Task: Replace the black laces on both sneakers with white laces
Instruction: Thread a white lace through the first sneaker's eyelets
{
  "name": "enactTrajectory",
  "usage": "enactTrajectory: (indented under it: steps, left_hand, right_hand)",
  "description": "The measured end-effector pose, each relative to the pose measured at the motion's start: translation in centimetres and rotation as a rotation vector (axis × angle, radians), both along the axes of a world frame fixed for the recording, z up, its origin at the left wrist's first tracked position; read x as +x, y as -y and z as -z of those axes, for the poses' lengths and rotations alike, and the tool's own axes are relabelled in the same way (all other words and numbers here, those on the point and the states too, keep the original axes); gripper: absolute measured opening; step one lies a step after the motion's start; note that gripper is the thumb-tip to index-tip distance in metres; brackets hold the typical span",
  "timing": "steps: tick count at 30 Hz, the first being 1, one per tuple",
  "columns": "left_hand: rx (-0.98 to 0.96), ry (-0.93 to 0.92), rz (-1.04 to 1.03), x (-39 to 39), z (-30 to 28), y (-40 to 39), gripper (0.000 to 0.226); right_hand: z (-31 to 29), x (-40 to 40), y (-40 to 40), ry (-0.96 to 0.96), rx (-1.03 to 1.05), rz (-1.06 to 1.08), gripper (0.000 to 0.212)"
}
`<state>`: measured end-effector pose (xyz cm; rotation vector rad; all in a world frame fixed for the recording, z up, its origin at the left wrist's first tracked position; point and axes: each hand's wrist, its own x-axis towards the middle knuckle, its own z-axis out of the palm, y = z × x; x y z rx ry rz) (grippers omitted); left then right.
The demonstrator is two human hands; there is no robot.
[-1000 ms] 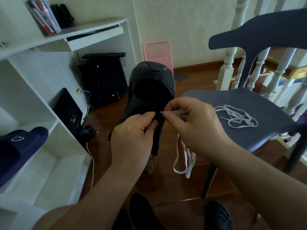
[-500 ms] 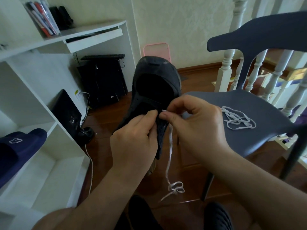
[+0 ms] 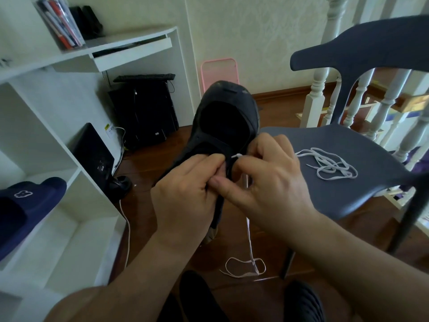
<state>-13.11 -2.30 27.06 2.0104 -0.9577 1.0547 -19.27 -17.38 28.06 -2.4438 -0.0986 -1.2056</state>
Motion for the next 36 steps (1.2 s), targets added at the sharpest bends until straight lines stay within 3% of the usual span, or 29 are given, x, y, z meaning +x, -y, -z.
enactTrajectory:
  steps: [3, 7, 9, 13, 16, 20, 22, 24, 27, 29, 33, 36]
  left_hand:
    - [-0.013, 0.028, 0.015, 0.3, 0.0, -0.2, 0.031]
    - [0.018, 0.002, 0.031, 0.4, -0.3, -0.4, 0.029]
    - [0.04, -0.021, 0.053, 0.5, -0.5, -0.4, 0.022]
    - [0.025, -0.059, 0.094, 0.1, -0.8, -0.1, 0.014]
    - [-0.02, -0.08, 0.115, -0.2, -1.1, -0.1, 0.017]
    - [-0.441, -0.23, 0.443, -0.6, -2.4, -1.3, 0.024]
    - [-0.573, -0.295, 0.436, 0.2, -2.7, -1.9, 0.029]
    - [-0.474, -0.417, 0.311, 1.0, -2.2, -1.5, 0.02]
    - [-0.169, -0.669, 0.217, 1.2, -0.6, -0.4, 0.016]
    - [0.0, -0.72, 0.178, 1.1, 0.2, 0.0, 0.014]
    - [0.15, -0.398, 0.058, 1.0, 0.2, -0.4, 0.018]
    - [0.278, -0.264, 0.074, 0.5, 0.0, -0.7, 0.02]
  right_hand:
    - [-0.3, 0.0, 0.0, -0.15, 0.092, 0.064, 0.054]
    - [-0.7, 0.3, 0.5, -0.323, 0.277, -0.106, 0.041]
    - [-0.6, 0.4, 0.6, -0.317, 0.209, -0.108, 0.034]
    - [-0.3, 0.5, 0.3, -0.183, 0.038, 0.093, 0.03]
    - [-0.4, 1.1, 1.7, -0.248, 0.079, 0.209, 0.034]
    - [0.0, 1.7, 5.5, -0.356, 0.316, 0.215, 0.04]
    - [0.5, 1.7, 5.9, -0.373, 0.313, 0.21, 0.041]
    - [0.9, 1.6, 5.5, -0.36, 0.282, 0.208, 0.042]
    - [0.9, 1.5, 4.7, -0.347, 0.248, 0.205, 0.046]
    - [1.0, 1.5, 4.4, -0.362, 0.28, 0.187, 0.047]
    - [0.9, 1.4, 3.6, -0.389, 0.384, 0.122, 0.048]
    - [0.8, 1.4, 3.7, -0.398, 0.433, 0.102, 0.048]
